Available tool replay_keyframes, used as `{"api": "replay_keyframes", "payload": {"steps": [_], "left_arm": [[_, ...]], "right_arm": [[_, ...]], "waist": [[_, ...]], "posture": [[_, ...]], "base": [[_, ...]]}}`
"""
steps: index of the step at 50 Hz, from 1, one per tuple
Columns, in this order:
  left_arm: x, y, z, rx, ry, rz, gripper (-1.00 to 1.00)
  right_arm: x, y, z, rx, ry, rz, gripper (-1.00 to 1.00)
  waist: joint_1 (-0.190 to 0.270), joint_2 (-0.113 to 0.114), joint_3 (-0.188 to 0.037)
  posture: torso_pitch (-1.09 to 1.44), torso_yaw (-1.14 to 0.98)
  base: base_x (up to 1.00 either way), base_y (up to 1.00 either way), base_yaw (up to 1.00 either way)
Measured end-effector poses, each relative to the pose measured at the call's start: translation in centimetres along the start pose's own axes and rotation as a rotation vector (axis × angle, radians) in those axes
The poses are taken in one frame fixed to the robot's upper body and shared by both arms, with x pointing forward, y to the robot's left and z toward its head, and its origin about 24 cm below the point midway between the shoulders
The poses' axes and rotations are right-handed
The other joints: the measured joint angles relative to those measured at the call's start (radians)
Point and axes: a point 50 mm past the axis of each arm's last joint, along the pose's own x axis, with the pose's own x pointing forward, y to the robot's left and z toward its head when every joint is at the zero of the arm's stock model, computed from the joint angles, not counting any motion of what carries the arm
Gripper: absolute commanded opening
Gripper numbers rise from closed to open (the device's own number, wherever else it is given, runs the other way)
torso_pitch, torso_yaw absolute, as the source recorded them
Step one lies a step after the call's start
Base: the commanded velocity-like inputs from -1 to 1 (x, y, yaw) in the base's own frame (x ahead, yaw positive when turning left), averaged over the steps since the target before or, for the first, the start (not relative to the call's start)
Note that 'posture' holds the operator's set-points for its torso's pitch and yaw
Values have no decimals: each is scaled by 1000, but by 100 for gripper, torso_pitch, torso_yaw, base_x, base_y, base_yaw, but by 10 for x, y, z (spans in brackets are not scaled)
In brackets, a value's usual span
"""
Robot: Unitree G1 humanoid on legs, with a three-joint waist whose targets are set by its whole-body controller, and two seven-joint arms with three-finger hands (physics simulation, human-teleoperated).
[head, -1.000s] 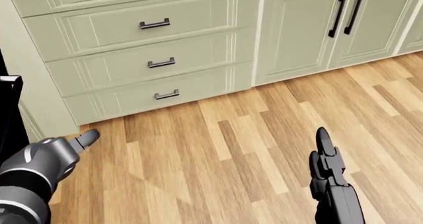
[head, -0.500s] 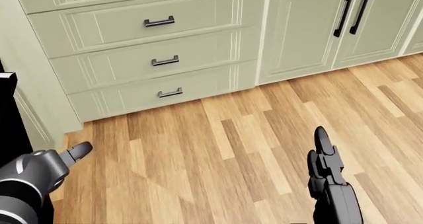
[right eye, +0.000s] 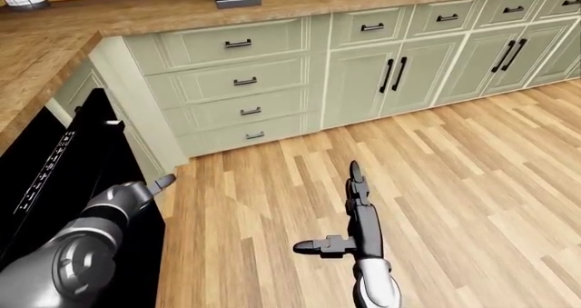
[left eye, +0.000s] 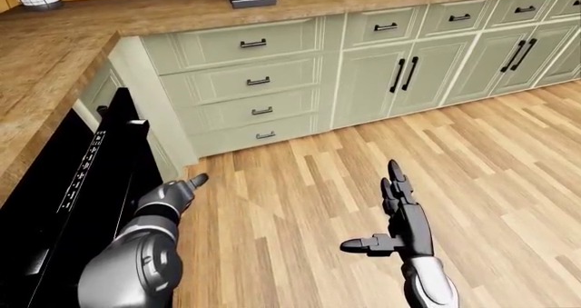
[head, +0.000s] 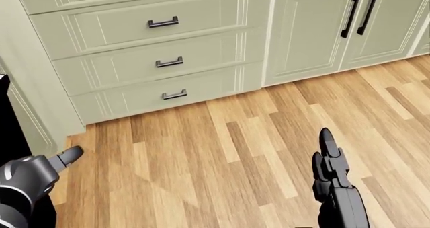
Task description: Close the dishwasher door
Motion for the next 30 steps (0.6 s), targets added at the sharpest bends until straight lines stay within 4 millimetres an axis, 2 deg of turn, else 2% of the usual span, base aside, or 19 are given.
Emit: {"api": "replay_keyframes", "payload": {"steps": [7,30], "left_arm": [[4,4,-1,-6,7,14,100],[17,21,1,-37,16,68,100]], "right_arm": [[0,0,-5,1,5,0,100],[2,2,0,5,-6,7,100]], "waist": [[-1,2,2],[-10,12,1]], "posture": [[0,0],[0,0]], "base": [[0,0,0],[0,0,0]]}}
